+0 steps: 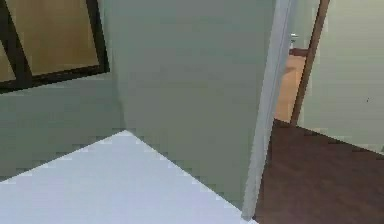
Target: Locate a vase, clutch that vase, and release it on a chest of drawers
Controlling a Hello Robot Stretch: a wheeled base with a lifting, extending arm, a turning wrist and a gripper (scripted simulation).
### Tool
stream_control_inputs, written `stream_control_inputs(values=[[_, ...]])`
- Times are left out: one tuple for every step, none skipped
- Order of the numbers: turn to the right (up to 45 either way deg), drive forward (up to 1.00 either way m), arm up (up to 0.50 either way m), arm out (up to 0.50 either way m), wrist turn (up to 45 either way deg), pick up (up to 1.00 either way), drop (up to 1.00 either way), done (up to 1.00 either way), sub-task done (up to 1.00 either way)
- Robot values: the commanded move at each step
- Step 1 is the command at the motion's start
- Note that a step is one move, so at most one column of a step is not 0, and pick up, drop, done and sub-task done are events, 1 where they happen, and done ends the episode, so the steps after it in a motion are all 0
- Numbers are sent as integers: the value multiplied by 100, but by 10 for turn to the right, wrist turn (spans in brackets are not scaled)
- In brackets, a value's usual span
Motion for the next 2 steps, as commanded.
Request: stream_control_inputs(values=[[450, 0, 0, 0, 0, 0, 0, 0, 0], [30, 0, 0, 0, 0, 0, 0, 0, 0]])
